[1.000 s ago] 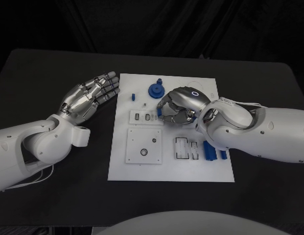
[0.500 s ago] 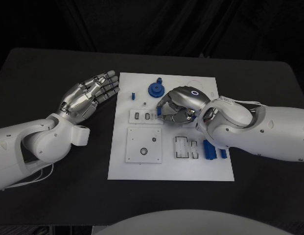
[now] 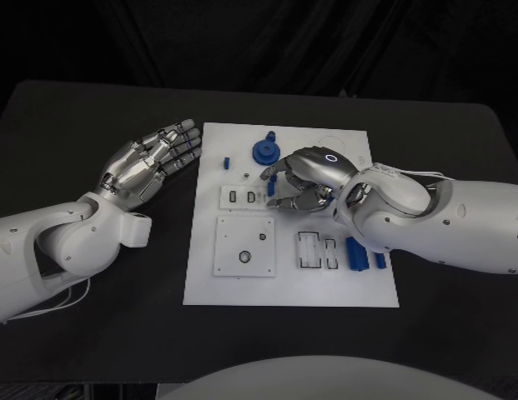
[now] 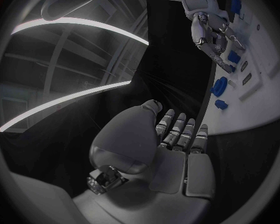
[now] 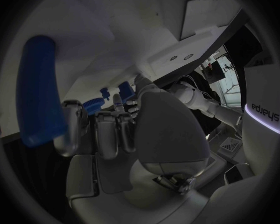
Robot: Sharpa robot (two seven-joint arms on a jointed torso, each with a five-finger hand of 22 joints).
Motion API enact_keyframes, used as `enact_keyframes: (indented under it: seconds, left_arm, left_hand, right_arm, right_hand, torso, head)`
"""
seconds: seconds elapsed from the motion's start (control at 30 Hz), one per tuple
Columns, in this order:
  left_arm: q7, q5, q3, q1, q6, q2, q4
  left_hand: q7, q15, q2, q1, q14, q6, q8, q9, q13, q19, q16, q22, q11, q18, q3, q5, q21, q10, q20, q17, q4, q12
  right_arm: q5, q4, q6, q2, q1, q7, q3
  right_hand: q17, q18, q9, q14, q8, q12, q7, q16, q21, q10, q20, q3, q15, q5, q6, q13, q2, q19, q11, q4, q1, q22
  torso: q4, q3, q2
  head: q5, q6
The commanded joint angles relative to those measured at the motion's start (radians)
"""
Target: Assemble the parts on the task board
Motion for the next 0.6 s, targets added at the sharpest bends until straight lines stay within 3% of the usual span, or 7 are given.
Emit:
enact_keyframes:
  seconds: [0.03,0.27,0.4,0.47,0.5,0.6]
  left_arm:
    - [0.099,-0.002,0.001,-0.003,0.021,0.002,-0.001]
    - [0.104,-0.009,0.001,-0.005,0.014,-0.001,0.001]
    - [0.102,-0.045,0.001,-0.009,0.004,-0.002,0.002]
    - [0.099,-0.075,0.001,-0.011,0.001,-0.003,0.001]
    - [0.098,-0.091,0.001,-0.012,-0.002,-0.003,0.001]
    - [0.095,-0.138,0.001,-0.013,-0.022,-0.004,0.002]
  left_hand:
    - [0.017,0.005,-0.005,-0.008,0.0,0.004,0.006,0.001,0.001,0.001,0.005,-0.001,0.004,-0.011,0.008,0.0,-0.006,0.001,0.003,0.002,0.0,0.006]
    - [0.017,0.006,-0.007,-0.008,0.001,0.009,0.008,0.002,0.002,0.002,0.008,-0.001,0.006,-0.012,0.011,0.0,-0.006,0.005,0.003,0.002,-0.001,0.011]
    - [0.018,0.011,-0.02,-0.013,0.007,0.014,0.009,0.003,0.003,0.039,0.023,0.009,0.011,-0.015,0.029,-0.007,0.01,0.01,0.003,0.004,-0.011,0.017]
    - [0.018,0.013,-0.025,-0.019,0.008,0.015,0.01,0.003,0.003,0.06,0.03,0.013,0.011,-0.019,0.037,-0.027,0.019,0.011,0.003,0.004,-0.011,0.018]
    - [0.021,0.017,-0.031,-0.02,0.03,0.016,0.01,0.002,0.003,0.116,0.063,0.026,0.014,-0.02,0.049,-0.05,0.045,0.016,0.002,0.009,-0.016,0.024]
    - [0.024,0.026,-0.042,-0.029,0.091,0.024,0.011,0.003,0.005,0.204,0.146,0.047,0.017,-0.031,0.066,-0.079,0.09,0.027,0.001,0.021,-0.016,0.034]
  right_arm:
    - [-0.007,0.002,-0.025,-0.002,-0.003,0.03,0.0]
    - [0.005,0.016,-0.103,-0.014,-0.003,0.078,0.003]
    - [0.032,0.027,-0.149,-0.035,-0.002,0.115,0.008]
    - [0.062,0.033,-0.159,-0.053,-0.002,0.135,0.012]
    - [0.08,0.035,-0.161,-0.062,0.0,0.144,0.014]
    - [0.13,0.04,-0.164,-0.095,0.012,0.166,0.016]
  right_hand:
    - [0.234,0.008,-0.003,0.092,0.0,-0.003,0.0,-0.001,-0.003,0.085,-0.004,-0.003,-0.009,-0.009,-0.006,0.248,0.0,-0.001,-0.008,0.009,-0.014,0.19]
    - [0.237,0.007,-0.006,0.093,0.01,-0.002,0.003,0.001,0.002,0.087,-0.004,-0.007,-0.009,-0.03,0.016,0.249,0.005,0.002,-0.007,0.012,-0.027,0.192]
    - [0.24,0.006,-0.006,0.095,0.017,-0.001,0.006,0.004,0.004,0.089,-0.003,-0.002,-0.008,-0.021,0.035,0.25,0.014,0.003,-0.005,0.009,-0.026,0.192]
    - [0.238,0.006,-0.007,0.094,0.021,-0.001,0.008,0.002,0.006,0.088,-0.002,0.008,-0.006,-0.004,0.049,0.25,0.021,0.005,-0.003,0.001,-0.002,0.193]
    - [0.237,0.006,-0.008,0.093,0.023,-0.001,0.007,0.001,0.006,0.088,-0.002,0.013,-0.006,0.0,0.055,0.25,0.023,0.004,-0.003,-0.003,0.012,0.193]
    - [0.234,0.006,-0.01,0.091,0.025,-0.003,0.013,-0.002,0.003,0.086,0.0,0.024,-0.004,0.027,0.068,0.249,0.028,0.003,0.0,-0.011,0.046,0.193]
  torso:
    - [-0.0004,0.0001,0.0]
    - [-0.0003,0.0004,0.0]
    - [0.0,0.0002,0.0]
    - [-0.0002,0.0004,0.0]
    - [-0.0003,0.0006,0.0]
    - [0.0,0.0009,0.0]
  head:
    - [0.001,-0.001]
    - [0.009,0.001]
    - [0.018,0.01]
    - [0.027,0.02]
    - [0.03,0.024]
    - [0.035,0.045]
